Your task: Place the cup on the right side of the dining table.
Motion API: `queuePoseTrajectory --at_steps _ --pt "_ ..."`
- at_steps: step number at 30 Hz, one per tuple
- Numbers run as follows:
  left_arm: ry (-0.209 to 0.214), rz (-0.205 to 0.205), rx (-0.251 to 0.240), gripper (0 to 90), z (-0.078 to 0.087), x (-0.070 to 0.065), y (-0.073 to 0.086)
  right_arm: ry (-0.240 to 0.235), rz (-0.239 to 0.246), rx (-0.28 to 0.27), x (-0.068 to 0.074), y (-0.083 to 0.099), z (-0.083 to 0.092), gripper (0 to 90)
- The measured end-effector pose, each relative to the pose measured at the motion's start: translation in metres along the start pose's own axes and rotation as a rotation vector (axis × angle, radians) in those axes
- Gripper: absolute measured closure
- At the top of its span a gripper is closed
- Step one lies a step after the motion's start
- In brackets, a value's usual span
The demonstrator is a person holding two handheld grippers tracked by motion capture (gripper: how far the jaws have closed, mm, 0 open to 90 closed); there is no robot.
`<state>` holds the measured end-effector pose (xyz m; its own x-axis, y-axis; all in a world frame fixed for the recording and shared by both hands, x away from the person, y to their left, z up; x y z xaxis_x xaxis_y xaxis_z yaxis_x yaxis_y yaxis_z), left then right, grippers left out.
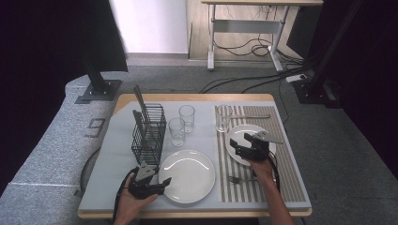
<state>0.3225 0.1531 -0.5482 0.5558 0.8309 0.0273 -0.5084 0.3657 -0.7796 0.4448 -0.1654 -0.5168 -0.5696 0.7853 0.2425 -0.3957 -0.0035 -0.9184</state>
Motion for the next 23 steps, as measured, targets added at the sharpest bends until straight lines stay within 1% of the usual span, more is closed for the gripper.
queuePoseTrajectory --at_steps 3,7,9,11,17,23 --pt "-0.001 -0.001 0.001 35.5 0.0 0.0 0.0 0.004 0.009 0.01 -0.001 0.007 0.005 25.1" --pt "-0.001 -0.001 0.002 35.5 0.0 0.0 0.0 0.008 0.001 0.021 -0.003 0.014 0.01 25.1" --pt "-0.002 -0.004 0.002 35.5 0.0 0.0 0.0 0.011 -0.003 0.01 -0.004 0.016 0.013 25.5" --pt "-0.002 -0.004 0.003 35.5 -0.001 0.0 0.0 0.011 -0.004 0.011 -0.005 0.018 0.016 25.6" --pt "-0.003 -0.003 0.001 35.5 0.0 0.0 0.0 0.019 -0.006 0.008 -0.007 0.021 0.023 25.8" --pt "-0.001 -0.003 0.004 35.5 -0.002 0.0 0.0 0.017 -0.012 0.001 -0.007 0.021 0.024 25.8"
Point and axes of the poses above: each handheld gripper's, and its own axes: z roughly backward along the jaws, y roughly out of its underside, x roughly to its left, the point moved 8 cm from there along -z, roughly forward along the jaws, and after that the axes turned 7 degrees about -y, right-handed, at the moved point
